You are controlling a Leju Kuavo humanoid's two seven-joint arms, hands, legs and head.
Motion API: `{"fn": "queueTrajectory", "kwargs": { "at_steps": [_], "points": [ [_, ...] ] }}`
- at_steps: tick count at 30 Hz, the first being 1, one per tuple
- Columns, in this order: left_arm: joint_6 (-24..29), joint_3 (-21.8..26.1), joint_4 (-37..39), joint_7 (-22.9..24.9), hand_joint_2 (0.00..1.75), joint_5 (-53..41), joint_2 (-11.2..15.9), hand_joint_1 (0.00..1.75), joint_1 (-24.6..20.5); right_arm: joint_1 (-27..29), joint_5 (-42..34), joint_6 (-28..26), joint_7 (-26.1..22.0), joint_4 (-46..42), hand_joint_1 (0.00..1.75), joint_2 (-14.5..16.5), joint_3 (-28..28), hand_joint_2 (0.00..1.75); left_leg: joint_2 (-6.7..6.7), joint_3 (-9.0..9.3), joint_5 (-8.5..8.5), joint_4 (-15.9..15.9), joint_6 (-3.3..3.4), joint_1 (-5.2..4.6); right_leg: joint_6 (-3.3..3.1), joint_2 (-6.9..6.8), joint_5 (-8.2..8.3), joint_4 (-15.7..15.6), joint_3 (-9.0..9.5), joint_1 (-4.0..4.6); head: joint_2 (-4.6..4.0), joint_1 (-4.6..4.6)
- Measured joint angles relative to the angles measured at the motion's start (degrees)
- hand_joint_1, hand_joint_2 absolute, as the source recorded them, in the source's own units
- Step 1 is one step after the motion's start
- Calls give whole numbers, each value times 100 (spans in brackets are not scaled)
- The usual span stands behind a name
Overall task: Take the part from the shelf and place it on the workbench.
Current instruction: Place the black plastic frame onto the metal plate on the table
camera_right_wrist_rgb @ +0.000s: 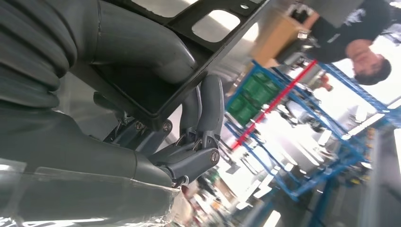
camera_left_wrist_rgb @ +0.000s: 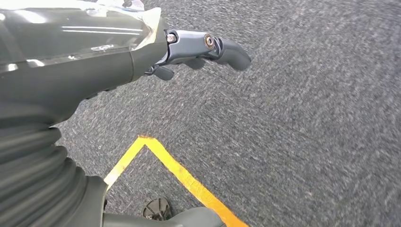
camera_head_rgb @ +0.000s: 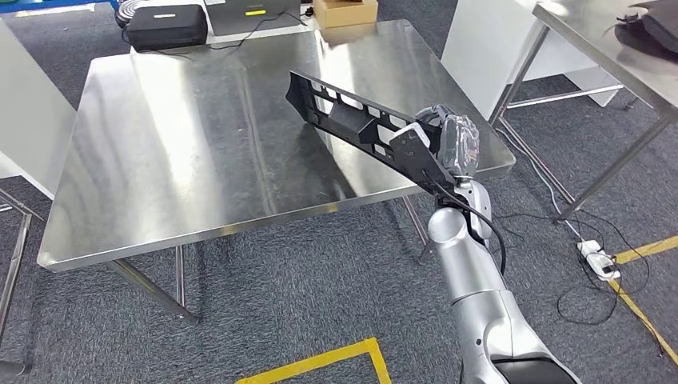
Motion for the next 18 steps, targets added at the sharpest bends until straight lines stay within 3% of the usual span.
{"fn": "queueTrajectory", "kwargs": {
  "at_steps": [2,4,5,6,8,10,12,13,15,17,18],
  "points": [
    [-7,-21,11,-6,175,0,8,0,-9,6,103,-57,-12,-30,175,-67,-61,175,-129,-19,23,-1,29,10,6,229,-316,725,-327,-51,0,11],
    [16,-31,22,-7,175,10,11,0,-7,-7,226,-81,21,-46,175,-113,-101,175,-285,-33,36,4,28,14,56,274,-470,1230,-562,-93,0,19],
    [31,-32,27,-7,175,19,13,0,-5,-38,289,-86,47,-52,175,-123,-114,175,-363,-36,42,7,20,18,104,284,-427,1196,-546,-115,0,21],
    [44,-32,33,-7,175,26,15,0,-4,-90,341,-88,74,-55,175,-126,-121,175,-433,-36,48,11,8,24,162,314,-290,917,-412,-140,0,21],
    [54,-33,46,-4,175,36,16,0,-8,-227,408,-89,124,-54,175,-127,-125,175,-563,-49,58,23,-37,27,258,532,33,98,-15,-196,0,23],
    [59,-34,54,6,175,42,17,0,-11,-356,441,-94,172,-35,175,-123,-129,175,-679,-94,83,29,-116,28,243,684,184,-344,200,-208,0,21],
    [62,-34,56,19,175,49,23,0,-4,-449,461,-105,205,1,175,-105,-137,175,-790,-144,127,10,-203,52,157,596,210,-383,210,-178,0,21],
    [61,-34,58,24,175,52,29,0,1,-489,470,-117,217,21,175,-90,-143,175,-783,-169,126,17,-236,63,116,537,229,-397,209,-176,0,21],
    [51,-34,63,25,175,58,42,0,6,-556,493,-146,237,61,175,-67,-154,175,-517,-313,-45,275,-294,56,19,411,261,-435,213,-187,0,-20],
    [22,-37,67,25,175,62,53,0,5,-584,523,-181,281,108,175,-70,-168,175,-170,-644,-411,968,-331,52,-45,279,261,-443,214,-163,0,-63],
    [-5,-39,69,25,175,65,60,0,5,-586,549,-203,326,142,175,-82,-180,175,-103,-822,-560,1338,-343,56,-57,207,256,-442,213,-145,0,-65]
  ]
}}
